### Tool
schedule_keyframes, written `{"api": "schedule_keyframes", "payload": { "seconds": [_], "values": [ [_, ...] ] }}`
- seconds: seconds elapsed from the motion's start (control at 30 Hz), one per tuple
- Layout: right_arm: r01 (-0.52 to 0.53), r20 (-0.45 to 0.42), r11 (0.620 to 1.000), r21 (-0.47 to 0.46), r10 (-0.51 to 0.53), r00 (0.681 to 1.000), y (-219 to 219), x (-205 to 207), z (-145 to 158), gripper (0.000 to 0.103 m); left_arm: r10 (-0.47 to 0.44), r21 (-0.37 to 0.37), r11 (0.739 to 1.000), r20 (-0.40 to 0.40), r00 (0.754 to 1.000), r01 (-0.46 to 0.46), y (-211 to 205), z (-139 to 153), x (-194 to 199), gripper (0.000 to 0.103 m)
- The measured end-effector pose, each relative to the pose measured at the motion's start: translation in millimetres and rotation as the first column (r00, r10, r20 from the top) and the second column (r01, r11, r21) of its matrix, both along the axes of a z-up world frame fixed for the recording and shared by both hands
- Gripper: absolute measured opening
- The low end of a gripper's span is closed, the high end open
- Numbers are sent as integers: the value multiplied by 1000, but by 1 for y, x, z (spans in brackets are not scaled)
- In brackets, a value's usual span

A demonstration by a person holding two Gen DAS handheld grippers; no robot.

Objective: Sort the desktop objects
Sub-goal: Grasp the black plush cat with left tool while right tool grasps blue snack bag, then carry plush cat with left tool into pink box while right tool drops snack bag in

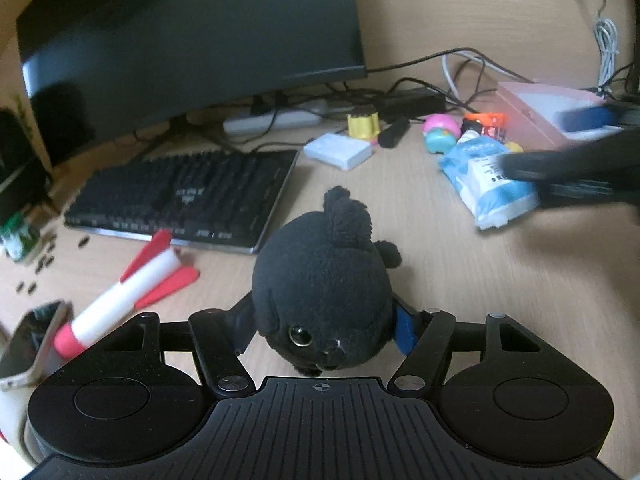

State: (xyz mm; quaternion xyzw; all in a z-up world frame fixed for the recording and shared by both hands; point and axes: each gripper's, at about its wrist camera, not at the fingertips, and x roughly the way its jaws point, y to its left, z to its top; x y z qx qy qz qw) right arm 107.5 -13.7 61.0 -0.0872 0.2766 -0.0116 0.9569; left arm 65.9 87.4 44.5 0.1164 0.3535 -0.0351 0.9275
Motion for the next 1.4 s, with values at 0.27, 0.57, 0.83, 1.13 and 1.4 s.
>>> {"api": "schedule_keyframes", "payload": {
  "seconds": [0.27,0.57,0.83,1.13,1.4],
  "values": [
    [50,-101,995,-88,-59,993,30,64,-31,68,-5,-41,999,-35,999,3,21,-5,2,72],
    [8,-165,1000,-9,-9,986,10,-11,-25,51,-94,-55,994,-45,995,92,0,-13,12,83],
    [-31,-239,997,74,48,970,-7,-69,-12,58,-295,-149,945,-6,955,291,-18,5,-4,95],
    [9,-192,999,37,-2,981,0,-29,-19,83,-186,-195,966,-82,979,168,3,3,-9,96],
    [5,-258,998,70,13,966,-1,-20,-31,55,-127,-218,971,-113,985,101,13,5,-2,97]
  ]
}}
